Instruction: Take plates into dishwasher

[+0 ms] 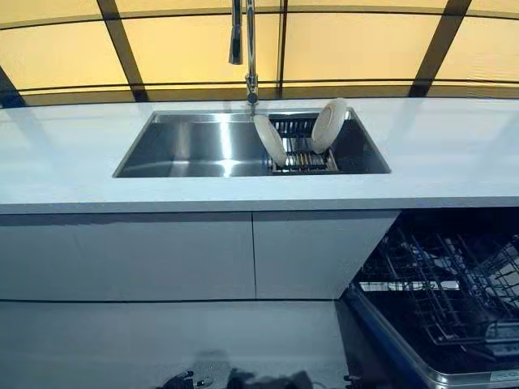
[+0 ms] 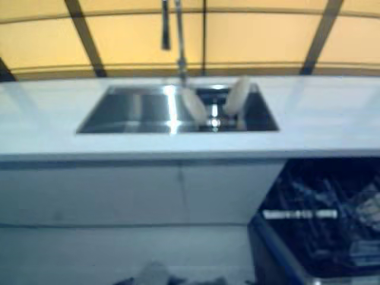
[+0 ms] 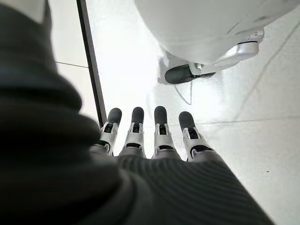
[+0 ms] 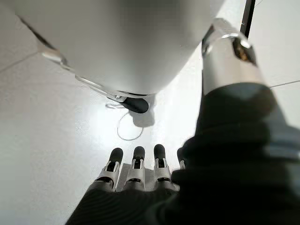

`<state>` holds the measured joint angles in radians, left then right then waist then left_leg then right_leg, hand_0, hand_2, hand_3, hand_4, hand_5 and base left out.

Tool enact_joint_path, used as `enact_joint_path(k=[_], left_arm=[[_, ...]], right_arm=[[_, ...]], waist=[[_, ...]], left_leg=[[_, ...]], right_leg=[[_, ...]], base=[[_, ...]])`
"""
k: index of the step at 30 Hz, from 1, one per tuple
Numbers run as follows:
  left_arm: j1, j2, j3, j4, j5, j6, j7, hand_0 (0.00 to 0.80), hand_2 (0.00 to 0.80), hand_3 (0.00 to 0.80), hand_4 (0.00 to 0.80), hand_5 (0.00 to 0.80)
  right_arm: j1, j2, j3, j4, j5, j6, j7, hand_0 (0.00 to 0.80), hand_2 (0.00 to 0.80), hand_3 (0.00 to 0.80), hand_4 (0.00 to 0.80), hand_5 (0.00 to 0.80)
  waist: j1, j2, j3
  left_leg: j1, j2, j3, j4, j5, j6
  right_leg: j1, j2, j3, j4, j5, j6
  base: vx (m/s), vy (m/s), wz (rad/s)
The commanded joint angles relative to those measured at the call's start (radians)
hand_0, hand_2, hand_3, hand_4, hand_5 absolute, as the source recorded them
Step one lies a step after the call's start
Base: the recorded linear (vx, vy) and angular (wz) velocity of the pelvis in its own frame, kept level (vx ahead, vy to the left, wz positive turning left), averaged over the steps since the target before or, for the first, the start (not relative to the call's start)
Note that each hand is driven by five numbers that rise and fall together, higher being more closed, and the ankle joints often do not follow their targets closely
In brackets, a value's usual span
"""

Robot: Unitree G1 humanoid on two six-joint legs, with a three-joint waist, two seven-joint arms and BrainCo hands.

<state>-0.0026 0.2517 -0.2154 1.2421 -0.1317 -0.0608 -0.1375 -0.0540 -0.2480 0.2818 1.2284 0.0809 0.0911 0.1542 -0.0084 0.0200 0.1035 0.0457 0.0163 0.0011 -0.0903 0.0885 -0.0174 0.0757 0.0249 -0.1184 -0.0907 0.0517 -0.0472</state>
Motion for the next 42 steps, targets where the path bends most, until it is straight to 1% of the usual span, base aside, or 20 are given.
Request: enact_joint_path(k=[1,27,32,33,34,35,36,38,39,40,41,42], left_arm=[[-0.088,-0.026,-0.020,0.056,0.003,-0.007,-0.007,0.000,0.000,0.000,0.000,0.000],[-0.092,-0.031,-0.023,0.062,0.006,-0.009,0.002,0.000,0.000,0.000,0.000,0.000],[-0.095,-0.031,-0.021,0.064,0.012,-0.008,0.006,0.000,0.000,0.000,0.000,0.000],[-0.095,-0.031,-0.021,0.064,0.012,-0.006,0.007,0.000,0.000,0.000,0.000,0.000],[-0.094,-0.030,-0.021,0.062,0.014,-0.007,0.007,0.000,0.000,0.000,0.000,0.000],[-0.093,-0.028,-0.022,0.058,0.015,-0.005,0.008,0.000,0.000,0.000,0.000,0.000],[-0.091,-0.021,-0.022,0.048,0.016,-0.001,0.009,0.000,0.000,0.000,0.000,0.000],[-0.079,-0.005,-0.017,0.030,0.013,-0.002,0.008,0.000,0.000,0.000,0.000,0.000],[-0.069,0.005,-0.014,0.017,0.010,-0.003,0.008,0.000,0.000,0.000,0.000,0.000],[-0.059,0.014,-0.009,0.007,0.006,-0.005,0.007,0.000,0.000,0.000,0.000,0.000],[-0.050,0.022,-0.005,-0.002,0.001,-0.007,0.006,0.000,0.000,0.000,0.000,0.000],[-0.044,0.027,-0.004,-0.004,-0.004,-0.013,0.006,0.000,0.000,0.000,0.000,0.000]], right_arm=[[-0.056,0.008,-0.003,0.060,-0.014,-0.009,0.005,0.000,0.000,0.000,0.000,0.000],[-0.065,0.011,0.006,0.066,-0.011,-0.021,0.007,0.000,0.000,0.000,0.000,0.000],[-0.069,0.010,0.009,0.052,-0.003,-0.065,0.034,0.000,0.000,0.000,0.000,0.000],[-0.069,0.009,0.012,0.045,0.002,-0.079,0.044,0.000,0.000,0.000,0.000,0.000],[-0.070,0.007,0.017,0.031,0.012,-0.108,0.070,0.000,0.000,0.000,0.000,0.000],[-0.072,0.004,0.022,0.009,0.028,-0.126,0.094,0.000,0.000,0.000,0.000,0.000],[-0.071,-0.004,0.038,-0.084,0.073,-0.148,0.158,0.000,0.000,0.000,0.000,0.000],[-0.055,-0.025,0.063,-0.311,0.164,-0.131,0.239,0.000,0.000,0.000,0.000,0.000],[-0.038,-0.040,0.074,-0.464,0.226,-0.127,0.278,0.000,0.000,0.000,0.000,0.000],[-0.018,-0.048,0.079,-0.600,0.275,-0.116,0.289,0.000,0.000,0.000,0.000,0.000],[0.001,-0.063,0.080,-0.716,0.329,-0.134,0.299,0.000,0.000,0.000,0.000,0.000],[0.009,-0.076,0.074,-0.795,0.372,-0.150,0.308,0.000,0.000,0.000,0.000,0.000]], waist=[[0.022,-0.031,0.032],[0.025,-0.034,0.041],[0.027,-0.037,0.045],[0.027,-0.037,0.046],[0.028,-0.039,0.047],[0.028,-0.040,0.049],[0.027,-0.043,0.052],[0.021,-0.050,0.057],[0.015,-0.054,0.060],[0.009,-0.058,0.061],[0.002,-0.062,0.063],[-0.003,-0.064,0.064]], left_leg=[[0.063,-0.094,0.005,0.003,-0.142,0.107],[0.059,-0.096,0.007,0.003,-0.141,0.108],[0.058,-0.096,0.005,0.003,-0.142,0.108],[0.058,-0.096,0.003,0.003,-0.141,0.108],[0.058,-0.096,0.001,0.003,-0.141,0.107],[0.058,-0.097,0.000,0.003,-0.140,0.107],[0.057,-0.097,-0.001,0.003,-0.139,0.107],[0.053,-0.095,0.003,0.003,-0.138,0.107],[0.048,-0.094,0.007,0.003,-0.137,0.108],[0.045,-0.094,0.011,0.003,-0.136,0.107],[0.043,-0.093,0.017,0.003,-0.136,0.107],[0.041,-0.091,0.022,0.003,-0.138,0.107]], right_leg=[[0.032,0.005,0.015,0.003,-0.070,0.039],[0.028,0.007,0.016,0.003,-0.069,0.037],[0.027,0.008,0.015,0.003,-0.069,0.038],[0.027,0.008,0.014,0.003,-0.068,0.038],[0.028,0.007,0.013,0.003,-0.068,0.038],[0.028,0.008,0.012,0.003,-0.068,0.038],[0.027,0.008,0.012,0.003,-0.066,0.037],[0.023,0.009,0.014,0.003,-0.064,0.036],[0.018,0.010,0.016,0.003,-0.063,0.036],[0.014,0.011,0.018,0.003,-0.062,0.037],[0.011,0.011,0.020,0.003,-0.061,0.038],[0.008,0.011,0.020,0.003,-0.061,0.040]], base=[[0.000,0.000,0.00],[0.000,0.000,0.00],[0.000,0.000,0.00],[0.000,0.000,0.00],[0.000,0.000,0.00],[0.000,0.000,0.00],[0.000,0.000,0.00],[-0.045,-0.024,-0.01],[-0.054,-0.021,-0.02],[-0.056,-0.016,-0.01],[-0.046,-0.008,-0.01],[-0.041,-0.003,-0.01]])
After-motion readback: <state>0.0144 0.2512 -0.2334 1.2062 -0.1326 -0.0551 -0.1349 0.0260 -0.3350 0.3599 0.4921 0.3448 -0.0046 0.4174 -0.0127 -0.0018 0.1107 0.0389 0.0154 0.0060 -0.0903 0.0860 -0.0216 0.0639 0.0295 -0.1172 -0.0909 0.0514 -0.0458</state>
